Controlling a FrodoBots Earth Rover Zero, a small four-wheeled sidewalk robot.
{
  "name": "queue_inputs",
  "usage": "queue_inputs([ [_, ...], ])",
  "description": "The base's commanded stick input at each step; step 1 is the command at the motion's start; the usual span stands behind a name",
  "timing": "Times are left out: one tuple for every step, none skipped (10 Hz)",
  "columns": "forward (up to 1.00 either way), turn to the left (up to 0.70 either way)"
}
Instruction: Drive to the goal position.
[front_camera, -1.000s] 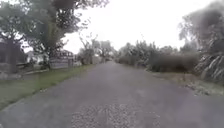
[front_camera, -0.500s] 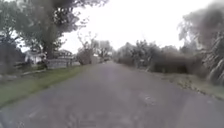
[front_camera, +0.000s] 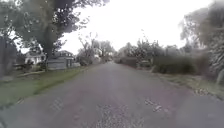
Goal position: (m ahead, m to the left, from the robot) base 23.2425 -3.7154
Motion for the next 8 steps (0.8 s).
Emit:
queue_inputs([
  [0.70,0.00],
  [0.70,0.00],
  [0.70,0.00],
  [0.70,0.00],
  [0.70,0.00],
  [0.70,0.00],
  [0.70,0.00],
  [0.70,0.00],
])
